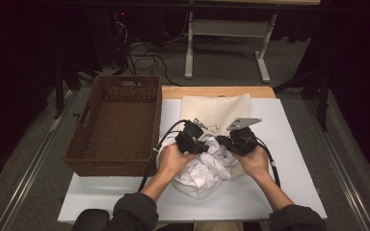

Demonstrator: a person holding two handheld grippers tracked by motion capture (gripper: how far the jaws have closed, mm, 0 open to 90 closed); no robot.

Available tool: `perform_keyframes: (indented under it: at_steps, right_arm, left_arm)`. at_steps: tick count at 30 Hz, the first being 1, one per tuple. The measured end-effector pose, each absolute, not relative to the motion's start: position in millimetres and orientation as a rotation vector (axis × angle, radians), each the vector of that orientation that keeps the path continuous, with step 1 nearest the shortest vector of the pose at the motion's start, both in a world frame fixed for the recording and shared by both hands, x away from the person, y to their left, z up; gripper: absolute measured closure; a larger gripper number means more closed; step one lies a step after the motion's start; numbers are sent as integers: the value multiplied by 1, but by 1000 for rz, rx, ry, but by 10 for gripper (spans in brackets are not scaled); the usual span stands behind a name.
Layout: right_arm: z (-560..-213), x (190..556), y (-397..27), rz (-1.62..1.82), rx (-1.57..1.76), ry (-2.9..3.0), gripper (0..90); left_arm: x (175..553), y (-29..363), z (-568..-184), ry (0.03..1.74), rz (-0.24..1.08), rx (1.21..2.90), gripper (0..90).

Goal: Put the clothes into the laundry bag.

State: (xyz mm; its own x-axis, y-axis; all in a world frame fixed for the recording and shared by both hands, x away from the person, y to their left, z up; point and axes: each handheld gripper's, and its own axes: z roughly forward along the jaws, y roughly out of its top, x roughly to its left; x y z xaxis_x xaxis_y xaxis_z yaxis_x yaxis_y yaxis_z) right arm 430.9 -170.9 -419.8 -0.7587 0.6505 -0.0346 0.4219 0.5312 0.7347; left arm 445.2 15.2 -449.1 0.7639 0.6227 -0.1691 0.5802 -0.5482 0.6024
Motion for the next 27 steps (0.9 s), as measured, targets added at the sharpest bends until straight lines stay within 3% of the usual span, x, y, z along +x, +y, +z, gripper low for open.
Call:
perform_keyframes:
  at_steps: [6,11,17,20,27]
  right_arm:
    - [-418,425,-170,1082,874,2476,900]
    - [-422,420,-163,1054,847,2501,900]
    - [-428,423,-161,1012,834,2515,899]
    - [-428,425,-161,1008,834,2513,899]
    - [-426,425,-160,980,836,2514,899]
  left_arm:
    - [453,8,-455,970,138,2299,862]
    - [455,6,-455,1022,155,2296,839]
    - [425,22,-425,907,262,2315,539]
    - [419,28,-416,906,291,2309,488]
    - [445,27,-434,988,244,2242,574]
